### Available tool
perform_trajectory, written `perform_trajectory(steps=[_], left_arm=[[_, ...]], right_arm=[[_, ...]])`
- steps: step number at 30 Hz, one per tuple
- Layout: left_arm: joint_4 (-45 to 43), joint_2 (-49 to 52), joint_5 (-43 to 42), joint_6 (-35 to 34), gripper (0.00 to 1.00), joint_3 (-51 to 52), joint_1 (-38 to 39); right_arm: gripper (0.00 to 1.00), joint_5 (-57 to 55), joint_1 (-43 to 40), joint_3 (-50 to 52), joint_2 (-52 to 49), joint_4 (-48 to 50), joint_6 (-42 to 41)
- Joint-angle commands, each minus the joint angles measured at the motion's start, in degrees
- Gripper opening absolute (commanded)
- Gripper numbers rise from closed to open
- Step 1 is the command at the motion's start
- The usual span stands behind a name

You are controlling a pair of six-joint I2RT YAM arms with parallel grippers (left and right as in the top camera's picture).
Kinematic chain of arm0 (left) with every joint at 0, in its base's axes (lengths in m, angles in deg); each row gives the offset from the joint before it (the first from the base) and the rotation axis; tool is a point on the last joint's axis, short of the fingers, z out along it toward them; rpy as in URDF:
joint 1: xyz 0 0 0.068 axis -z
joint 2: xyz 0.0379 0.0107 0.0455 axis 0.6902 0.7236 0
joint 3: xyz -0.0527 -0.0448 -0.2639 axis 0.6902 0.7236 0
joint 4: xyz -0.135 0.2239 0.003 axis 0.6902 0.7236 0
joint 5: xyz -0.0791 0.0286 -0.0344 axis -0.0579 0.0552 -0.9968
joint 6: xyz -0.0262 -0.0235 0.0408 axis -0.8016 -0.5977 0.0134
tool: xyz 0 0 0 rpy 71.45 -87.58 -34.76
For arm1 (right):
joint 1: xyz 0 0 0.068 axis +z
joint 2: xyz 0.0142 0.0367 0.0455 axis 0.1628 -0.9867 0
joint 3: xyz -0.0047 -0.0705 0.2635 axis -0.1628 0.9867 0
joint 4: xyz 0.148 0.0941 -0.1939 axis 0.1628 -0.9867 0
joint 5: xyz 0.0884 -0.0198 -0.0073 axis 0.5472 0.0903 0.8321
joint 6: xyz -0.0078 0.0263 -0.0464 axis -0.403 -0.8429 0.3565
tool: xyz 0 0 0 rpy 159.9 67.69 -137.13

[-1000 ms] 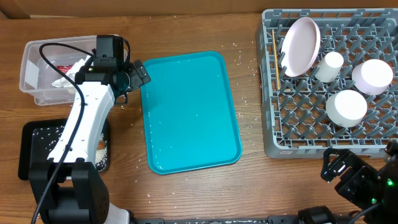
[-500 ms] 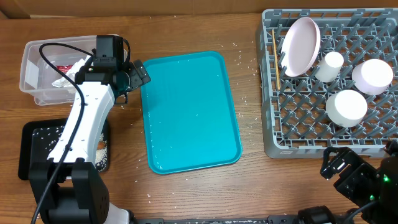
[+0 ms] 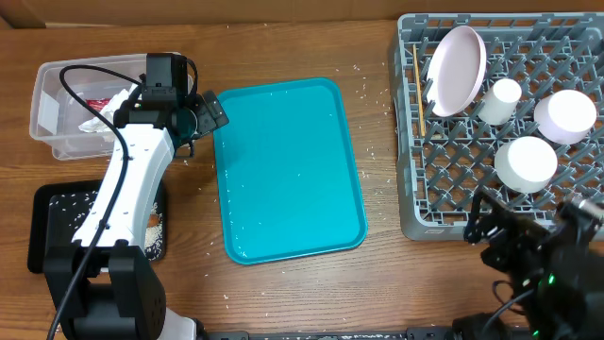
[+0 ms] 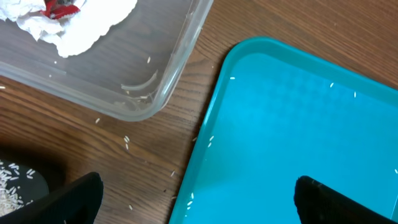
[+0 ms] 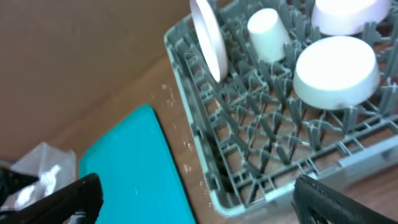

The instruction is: Sort waste into correct bins and load items into the dishwasher

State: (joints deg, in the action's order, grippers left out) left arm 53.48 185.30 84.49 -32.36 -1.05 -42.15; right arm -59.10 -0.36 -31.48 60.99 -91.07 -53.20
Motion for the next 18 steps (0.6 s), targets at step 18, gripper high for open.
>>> perform_trajectory(steps=[18], left_arm=[[-0.17,-1.66,0.72,-1.18,1.00,-0.96,0.39]], right_arm=[[1.00,19.19,-10.91,48.11,25.35,57.92,13.46]])
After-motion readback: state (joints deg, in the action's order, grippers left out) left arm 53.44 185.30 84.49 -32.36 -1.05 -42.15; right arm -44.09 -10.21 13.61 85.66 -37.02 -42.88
